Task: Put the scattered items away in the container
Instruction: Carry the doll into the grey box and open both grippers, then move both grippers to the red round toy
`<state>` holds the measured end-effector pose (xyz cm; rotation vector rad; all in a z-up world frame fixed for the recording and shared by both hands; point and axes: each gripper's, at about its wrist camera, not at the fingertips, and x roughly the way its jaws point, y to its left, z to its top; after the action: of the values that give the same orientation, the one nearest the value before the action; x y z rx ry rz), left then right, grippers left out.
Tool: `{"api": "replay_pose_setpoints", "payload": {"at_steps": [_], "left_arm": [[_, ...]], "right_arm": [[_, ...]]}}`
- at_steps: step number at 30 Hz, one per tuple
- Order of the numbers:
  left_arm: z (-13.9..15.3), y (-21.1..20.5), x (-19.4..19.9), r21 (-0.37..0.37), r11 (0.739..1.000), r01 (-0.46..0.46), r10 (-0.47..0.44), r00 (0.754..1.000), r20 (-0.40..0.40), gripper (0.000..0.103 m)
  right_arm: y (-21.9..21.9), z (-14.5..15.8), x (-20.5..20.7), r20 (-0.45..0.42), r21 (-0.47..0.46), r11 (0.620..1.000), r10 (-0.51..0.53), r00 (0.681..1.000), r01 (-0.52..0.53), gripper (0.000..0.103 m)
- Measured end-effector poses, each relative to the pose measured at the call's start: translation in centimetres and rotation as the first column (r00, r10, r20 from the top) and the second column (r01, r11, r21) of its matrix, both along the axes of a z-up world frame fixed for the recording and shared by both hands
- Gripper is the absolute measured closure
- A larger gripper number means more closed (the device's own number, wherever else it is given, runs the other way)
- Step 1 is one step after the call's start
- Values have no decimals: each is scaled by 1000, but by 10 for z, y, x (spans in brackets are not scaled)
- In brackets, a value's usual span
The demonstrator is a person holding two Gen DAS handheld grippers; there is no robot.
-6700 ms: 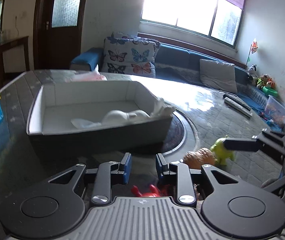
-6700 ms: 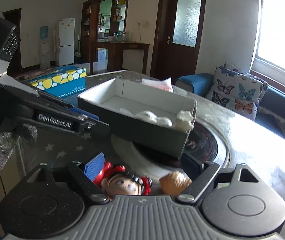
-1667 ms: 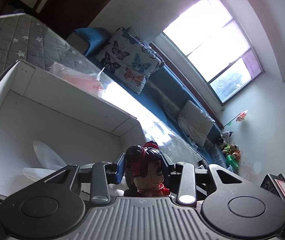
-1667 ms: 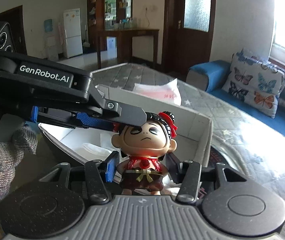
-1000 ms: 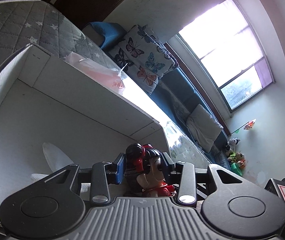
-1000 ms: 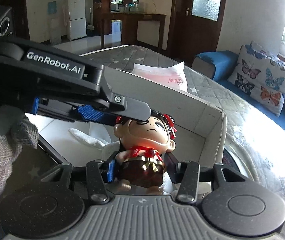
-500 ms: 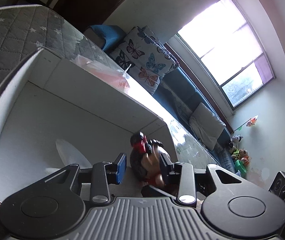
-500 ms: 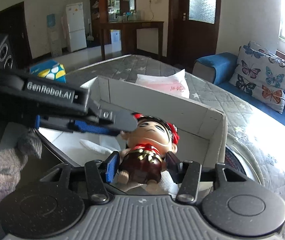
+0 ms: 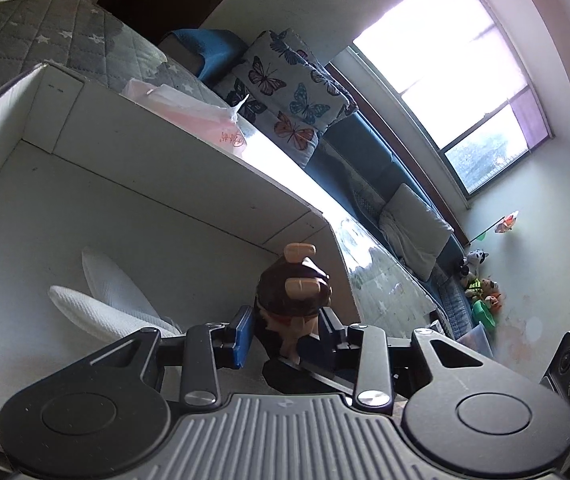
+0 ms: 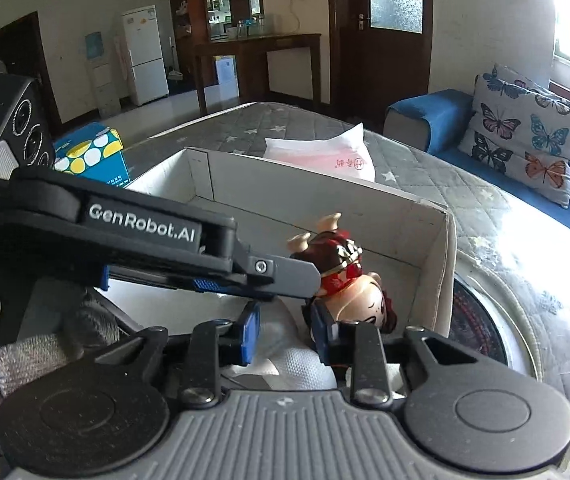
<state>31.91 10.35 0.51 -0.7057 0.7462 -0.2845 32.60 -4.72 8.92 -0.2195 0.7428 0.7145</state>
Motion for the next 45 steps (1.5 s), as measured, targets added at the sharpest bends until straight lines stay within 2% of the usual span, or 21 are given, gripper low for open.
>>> {"api": "replay_pose_setpoints", "payload": {"at_steps": [6, 9, 11, 13, 15, 19, 22, 24, 27, 34, 45], "left_arm": [[14, 2, -17, 27, 1000, -10, 9, 999, 30, 65], [23, 0, -29, 52, 999, -12, 9, 998, 58, 65], [29, -1, -39, 66, 998, -13, 7, 997, 79, 65], [33, -4, -47, 79, 997, -14, 7, 996, 91, 65], [37, -7, -56, 94, 996, -10, 1, 995, 100, 65], [42, -14, -79, 135, 991, -10, -6, 993, 118, 65], [45, -16, -98, 145, 989, -7, -11, 992, 127, 65], [47, -18, -111, 165, 986, -11, -11, 991, 132, 65], [48, -19, -132, 189, 982, -11, -17, 989, 145, 65], [44, -30, -164, 270, 963, 4, -48, 987, 154, 65], [19, -39, -182, 274, 960, 48, -74, 993, 86, 65]], "right_arm": [[-10, 8, -17, 33, 26, 1000, -11, 999, 10, 72], [-17, 17, -32, 60, 45, 999, -15, 998, 12, 60], [-21, 22, -45, 82, 48, 999, -16, 997, 12, 59], [-25, 26, -58, 94, 55, 998, -14, 995, 9, 49], [-28, 30, -71, 110, 54, 999, -10, 994, 4, 48], [-34, 35, -100, 141, 56, 998, 1, 990, -9, 31], [-39, 36, -123, 154, 62, 998, 11, 988, -21, 24], [-41, 35, -137, 157, 64, 998, 13, 988, -23, 23], [-45, 31, -157, 153, 69, 997, 17, 988, -28, 14], [-45, 5, -186, 117, 36, 999, 34, 993, -38, 12], [-39, -22, -194, 43, 68, 998, 13, 999, -16, 12]]}}
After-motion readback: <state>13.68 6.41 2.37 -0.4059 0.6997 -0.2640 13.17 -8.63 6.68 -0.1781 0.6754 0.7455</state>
